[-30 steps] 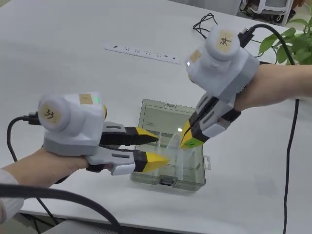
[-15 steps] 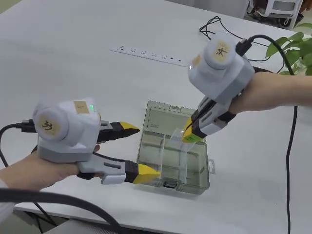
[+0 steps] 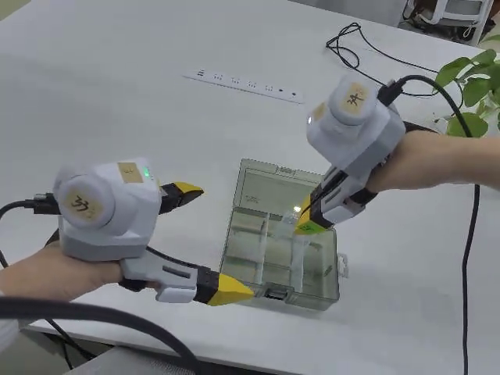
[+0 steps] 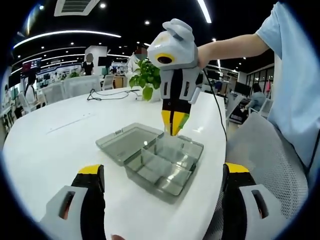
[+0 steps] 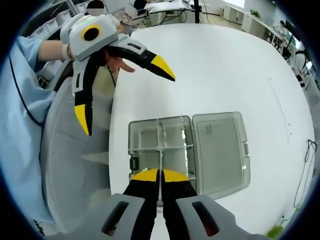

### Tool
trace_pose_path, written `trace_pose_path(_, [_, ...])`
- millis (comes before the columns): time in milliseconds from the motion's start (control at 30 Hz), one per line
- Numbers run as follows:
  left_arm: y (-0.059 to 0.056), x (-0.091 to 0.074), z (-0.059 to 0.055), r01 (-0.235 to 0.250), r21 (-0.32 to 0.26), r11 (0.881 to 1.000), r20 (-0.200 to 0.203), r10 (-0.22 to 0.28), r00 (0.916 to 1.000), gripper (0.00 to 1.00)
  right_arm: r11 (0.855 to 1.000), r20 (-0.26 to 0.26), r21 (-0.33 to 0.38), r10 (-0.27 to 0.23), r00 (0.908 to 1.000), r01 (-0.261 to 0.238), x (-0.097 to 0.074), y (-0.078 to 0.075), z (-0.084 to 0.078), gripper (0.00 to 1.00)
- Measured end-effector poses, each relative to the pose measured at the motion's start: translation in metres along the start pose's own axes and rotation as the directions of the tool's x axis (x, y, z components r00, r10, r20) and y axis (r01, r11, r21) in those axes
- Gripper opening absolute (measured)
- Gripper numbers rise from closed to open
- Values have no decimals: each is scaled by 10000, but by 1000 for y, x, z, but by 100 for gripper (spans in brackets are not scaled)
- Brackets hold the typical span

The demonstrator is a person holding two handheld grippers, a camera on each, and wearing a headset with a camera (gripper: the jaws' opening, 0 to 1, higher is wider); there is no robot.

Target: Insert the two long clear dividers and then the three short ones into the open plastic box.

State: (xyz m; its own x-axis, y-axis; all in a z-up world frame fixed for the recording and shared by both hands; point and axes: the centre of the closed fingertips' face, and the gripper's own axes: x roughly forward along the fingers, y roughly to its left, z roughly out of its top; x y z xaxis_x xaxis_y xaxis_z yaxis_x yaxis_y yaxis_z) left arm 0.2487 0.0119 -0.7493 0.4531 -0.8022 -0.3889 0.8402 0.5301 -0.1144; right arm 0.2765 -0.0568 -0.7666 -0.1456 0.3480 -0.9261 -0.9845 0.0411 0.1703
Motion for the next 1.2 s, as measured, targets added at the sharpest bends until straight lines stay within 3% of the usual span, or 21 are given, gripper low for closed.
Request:
trace_pose_path(700, [-3,0,-4,120,-249,9996,-67,-122,9999,94,10000,321,46,-37,9995,35,10,-4,2,2])
trace_pose_path(1200, [-5,1,-6,173,-334,9993,-91,-176,9998,91,9992,589,-321,-205,9981,224,14,0,4,2])
